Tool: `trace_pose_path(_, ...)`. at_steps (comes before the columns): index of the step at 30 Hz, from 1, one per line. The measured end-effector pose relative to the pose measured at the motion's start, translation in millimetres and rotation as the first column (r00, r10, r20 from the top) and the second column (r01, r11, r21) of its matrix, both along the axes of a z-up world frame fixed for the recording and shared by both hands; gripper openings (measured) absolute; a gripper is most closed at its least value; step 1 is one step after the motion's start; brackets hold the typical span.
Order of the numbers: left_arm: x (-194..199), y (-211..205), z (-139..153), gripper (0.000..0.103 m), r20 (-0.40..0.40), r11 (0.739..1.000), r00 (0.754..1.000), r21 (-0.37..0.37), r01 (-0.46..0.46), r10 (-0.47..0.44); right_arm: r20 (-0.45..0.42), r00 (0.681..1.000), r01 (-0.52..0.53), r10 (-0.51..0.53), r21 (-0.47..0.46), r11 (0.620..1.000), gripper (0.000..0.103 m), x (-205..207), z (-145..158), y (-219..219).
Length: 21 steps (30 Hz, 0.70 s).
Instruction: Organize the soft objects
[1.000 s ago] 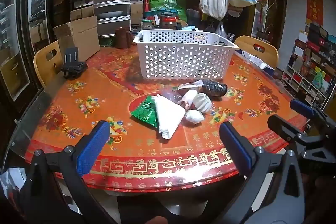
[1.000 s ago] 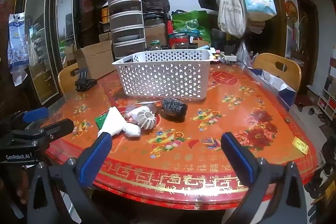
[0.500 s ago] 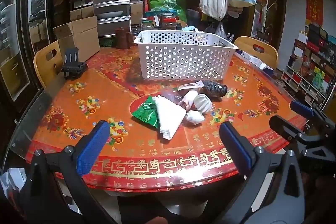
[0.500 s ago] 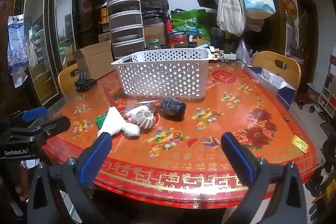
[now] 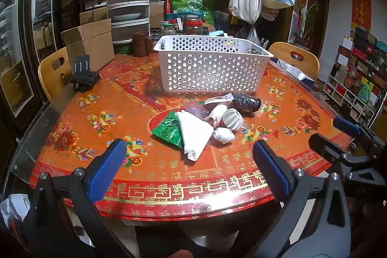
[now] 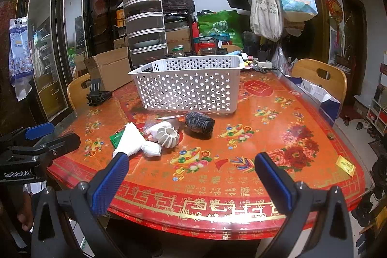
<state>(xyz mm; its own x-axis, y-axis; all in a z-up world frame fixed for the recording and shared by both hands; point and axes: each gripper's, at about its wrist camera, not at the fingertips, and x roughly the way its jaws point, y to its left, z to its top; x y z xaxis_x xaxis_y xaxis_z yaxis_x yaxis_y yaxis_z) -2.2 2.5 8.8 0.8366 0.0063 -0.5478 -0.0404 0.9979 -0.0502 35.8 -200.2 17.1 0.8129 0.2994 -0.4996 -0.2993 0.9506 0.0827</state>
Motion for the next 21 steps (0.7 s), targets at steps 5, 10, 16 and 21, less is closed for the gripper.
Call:
trace_pose_path(5, 0.2, -0.1, 0.2, 0.103, 0.000, 1.000, 1.000, 0.000, 0.000, 0.000, 0.000, 1.000, -0.002, 0.002, 0.002, 1.000, 0.103, 0.0, -0.6, 0.2)
trace_pose_path(10, 0.3, -0.3, 0.2, 0.103, -0.002, 1.000, 1.000, -0.001, -0.001, 0.001, -0.001, 1.000, -0.004, 0.004, 0.002, 1.000, 0.103, -0.4, -1.3, 0.2)
trace_pose_path(16, -1.5, -0.2, 2.3, 0.103, -0.001, 1.000, 1.000, -0.005, -0.001, 0.001, -0.007, 1.000, -0.006, 0.006, 0.002, 1.000, 0.103, -1.0, -2.3, 1.5)
trace_pose_path(21, -2.1, 0.8, 3.6, 0.103, 0.001, 1.000, 1.000, -0.007, 0.003, -0.003, -0.007, 1.000, -0.007, 0.007, 0.002, 1.000, 0.103, -0.9, -2.4, 1.6)
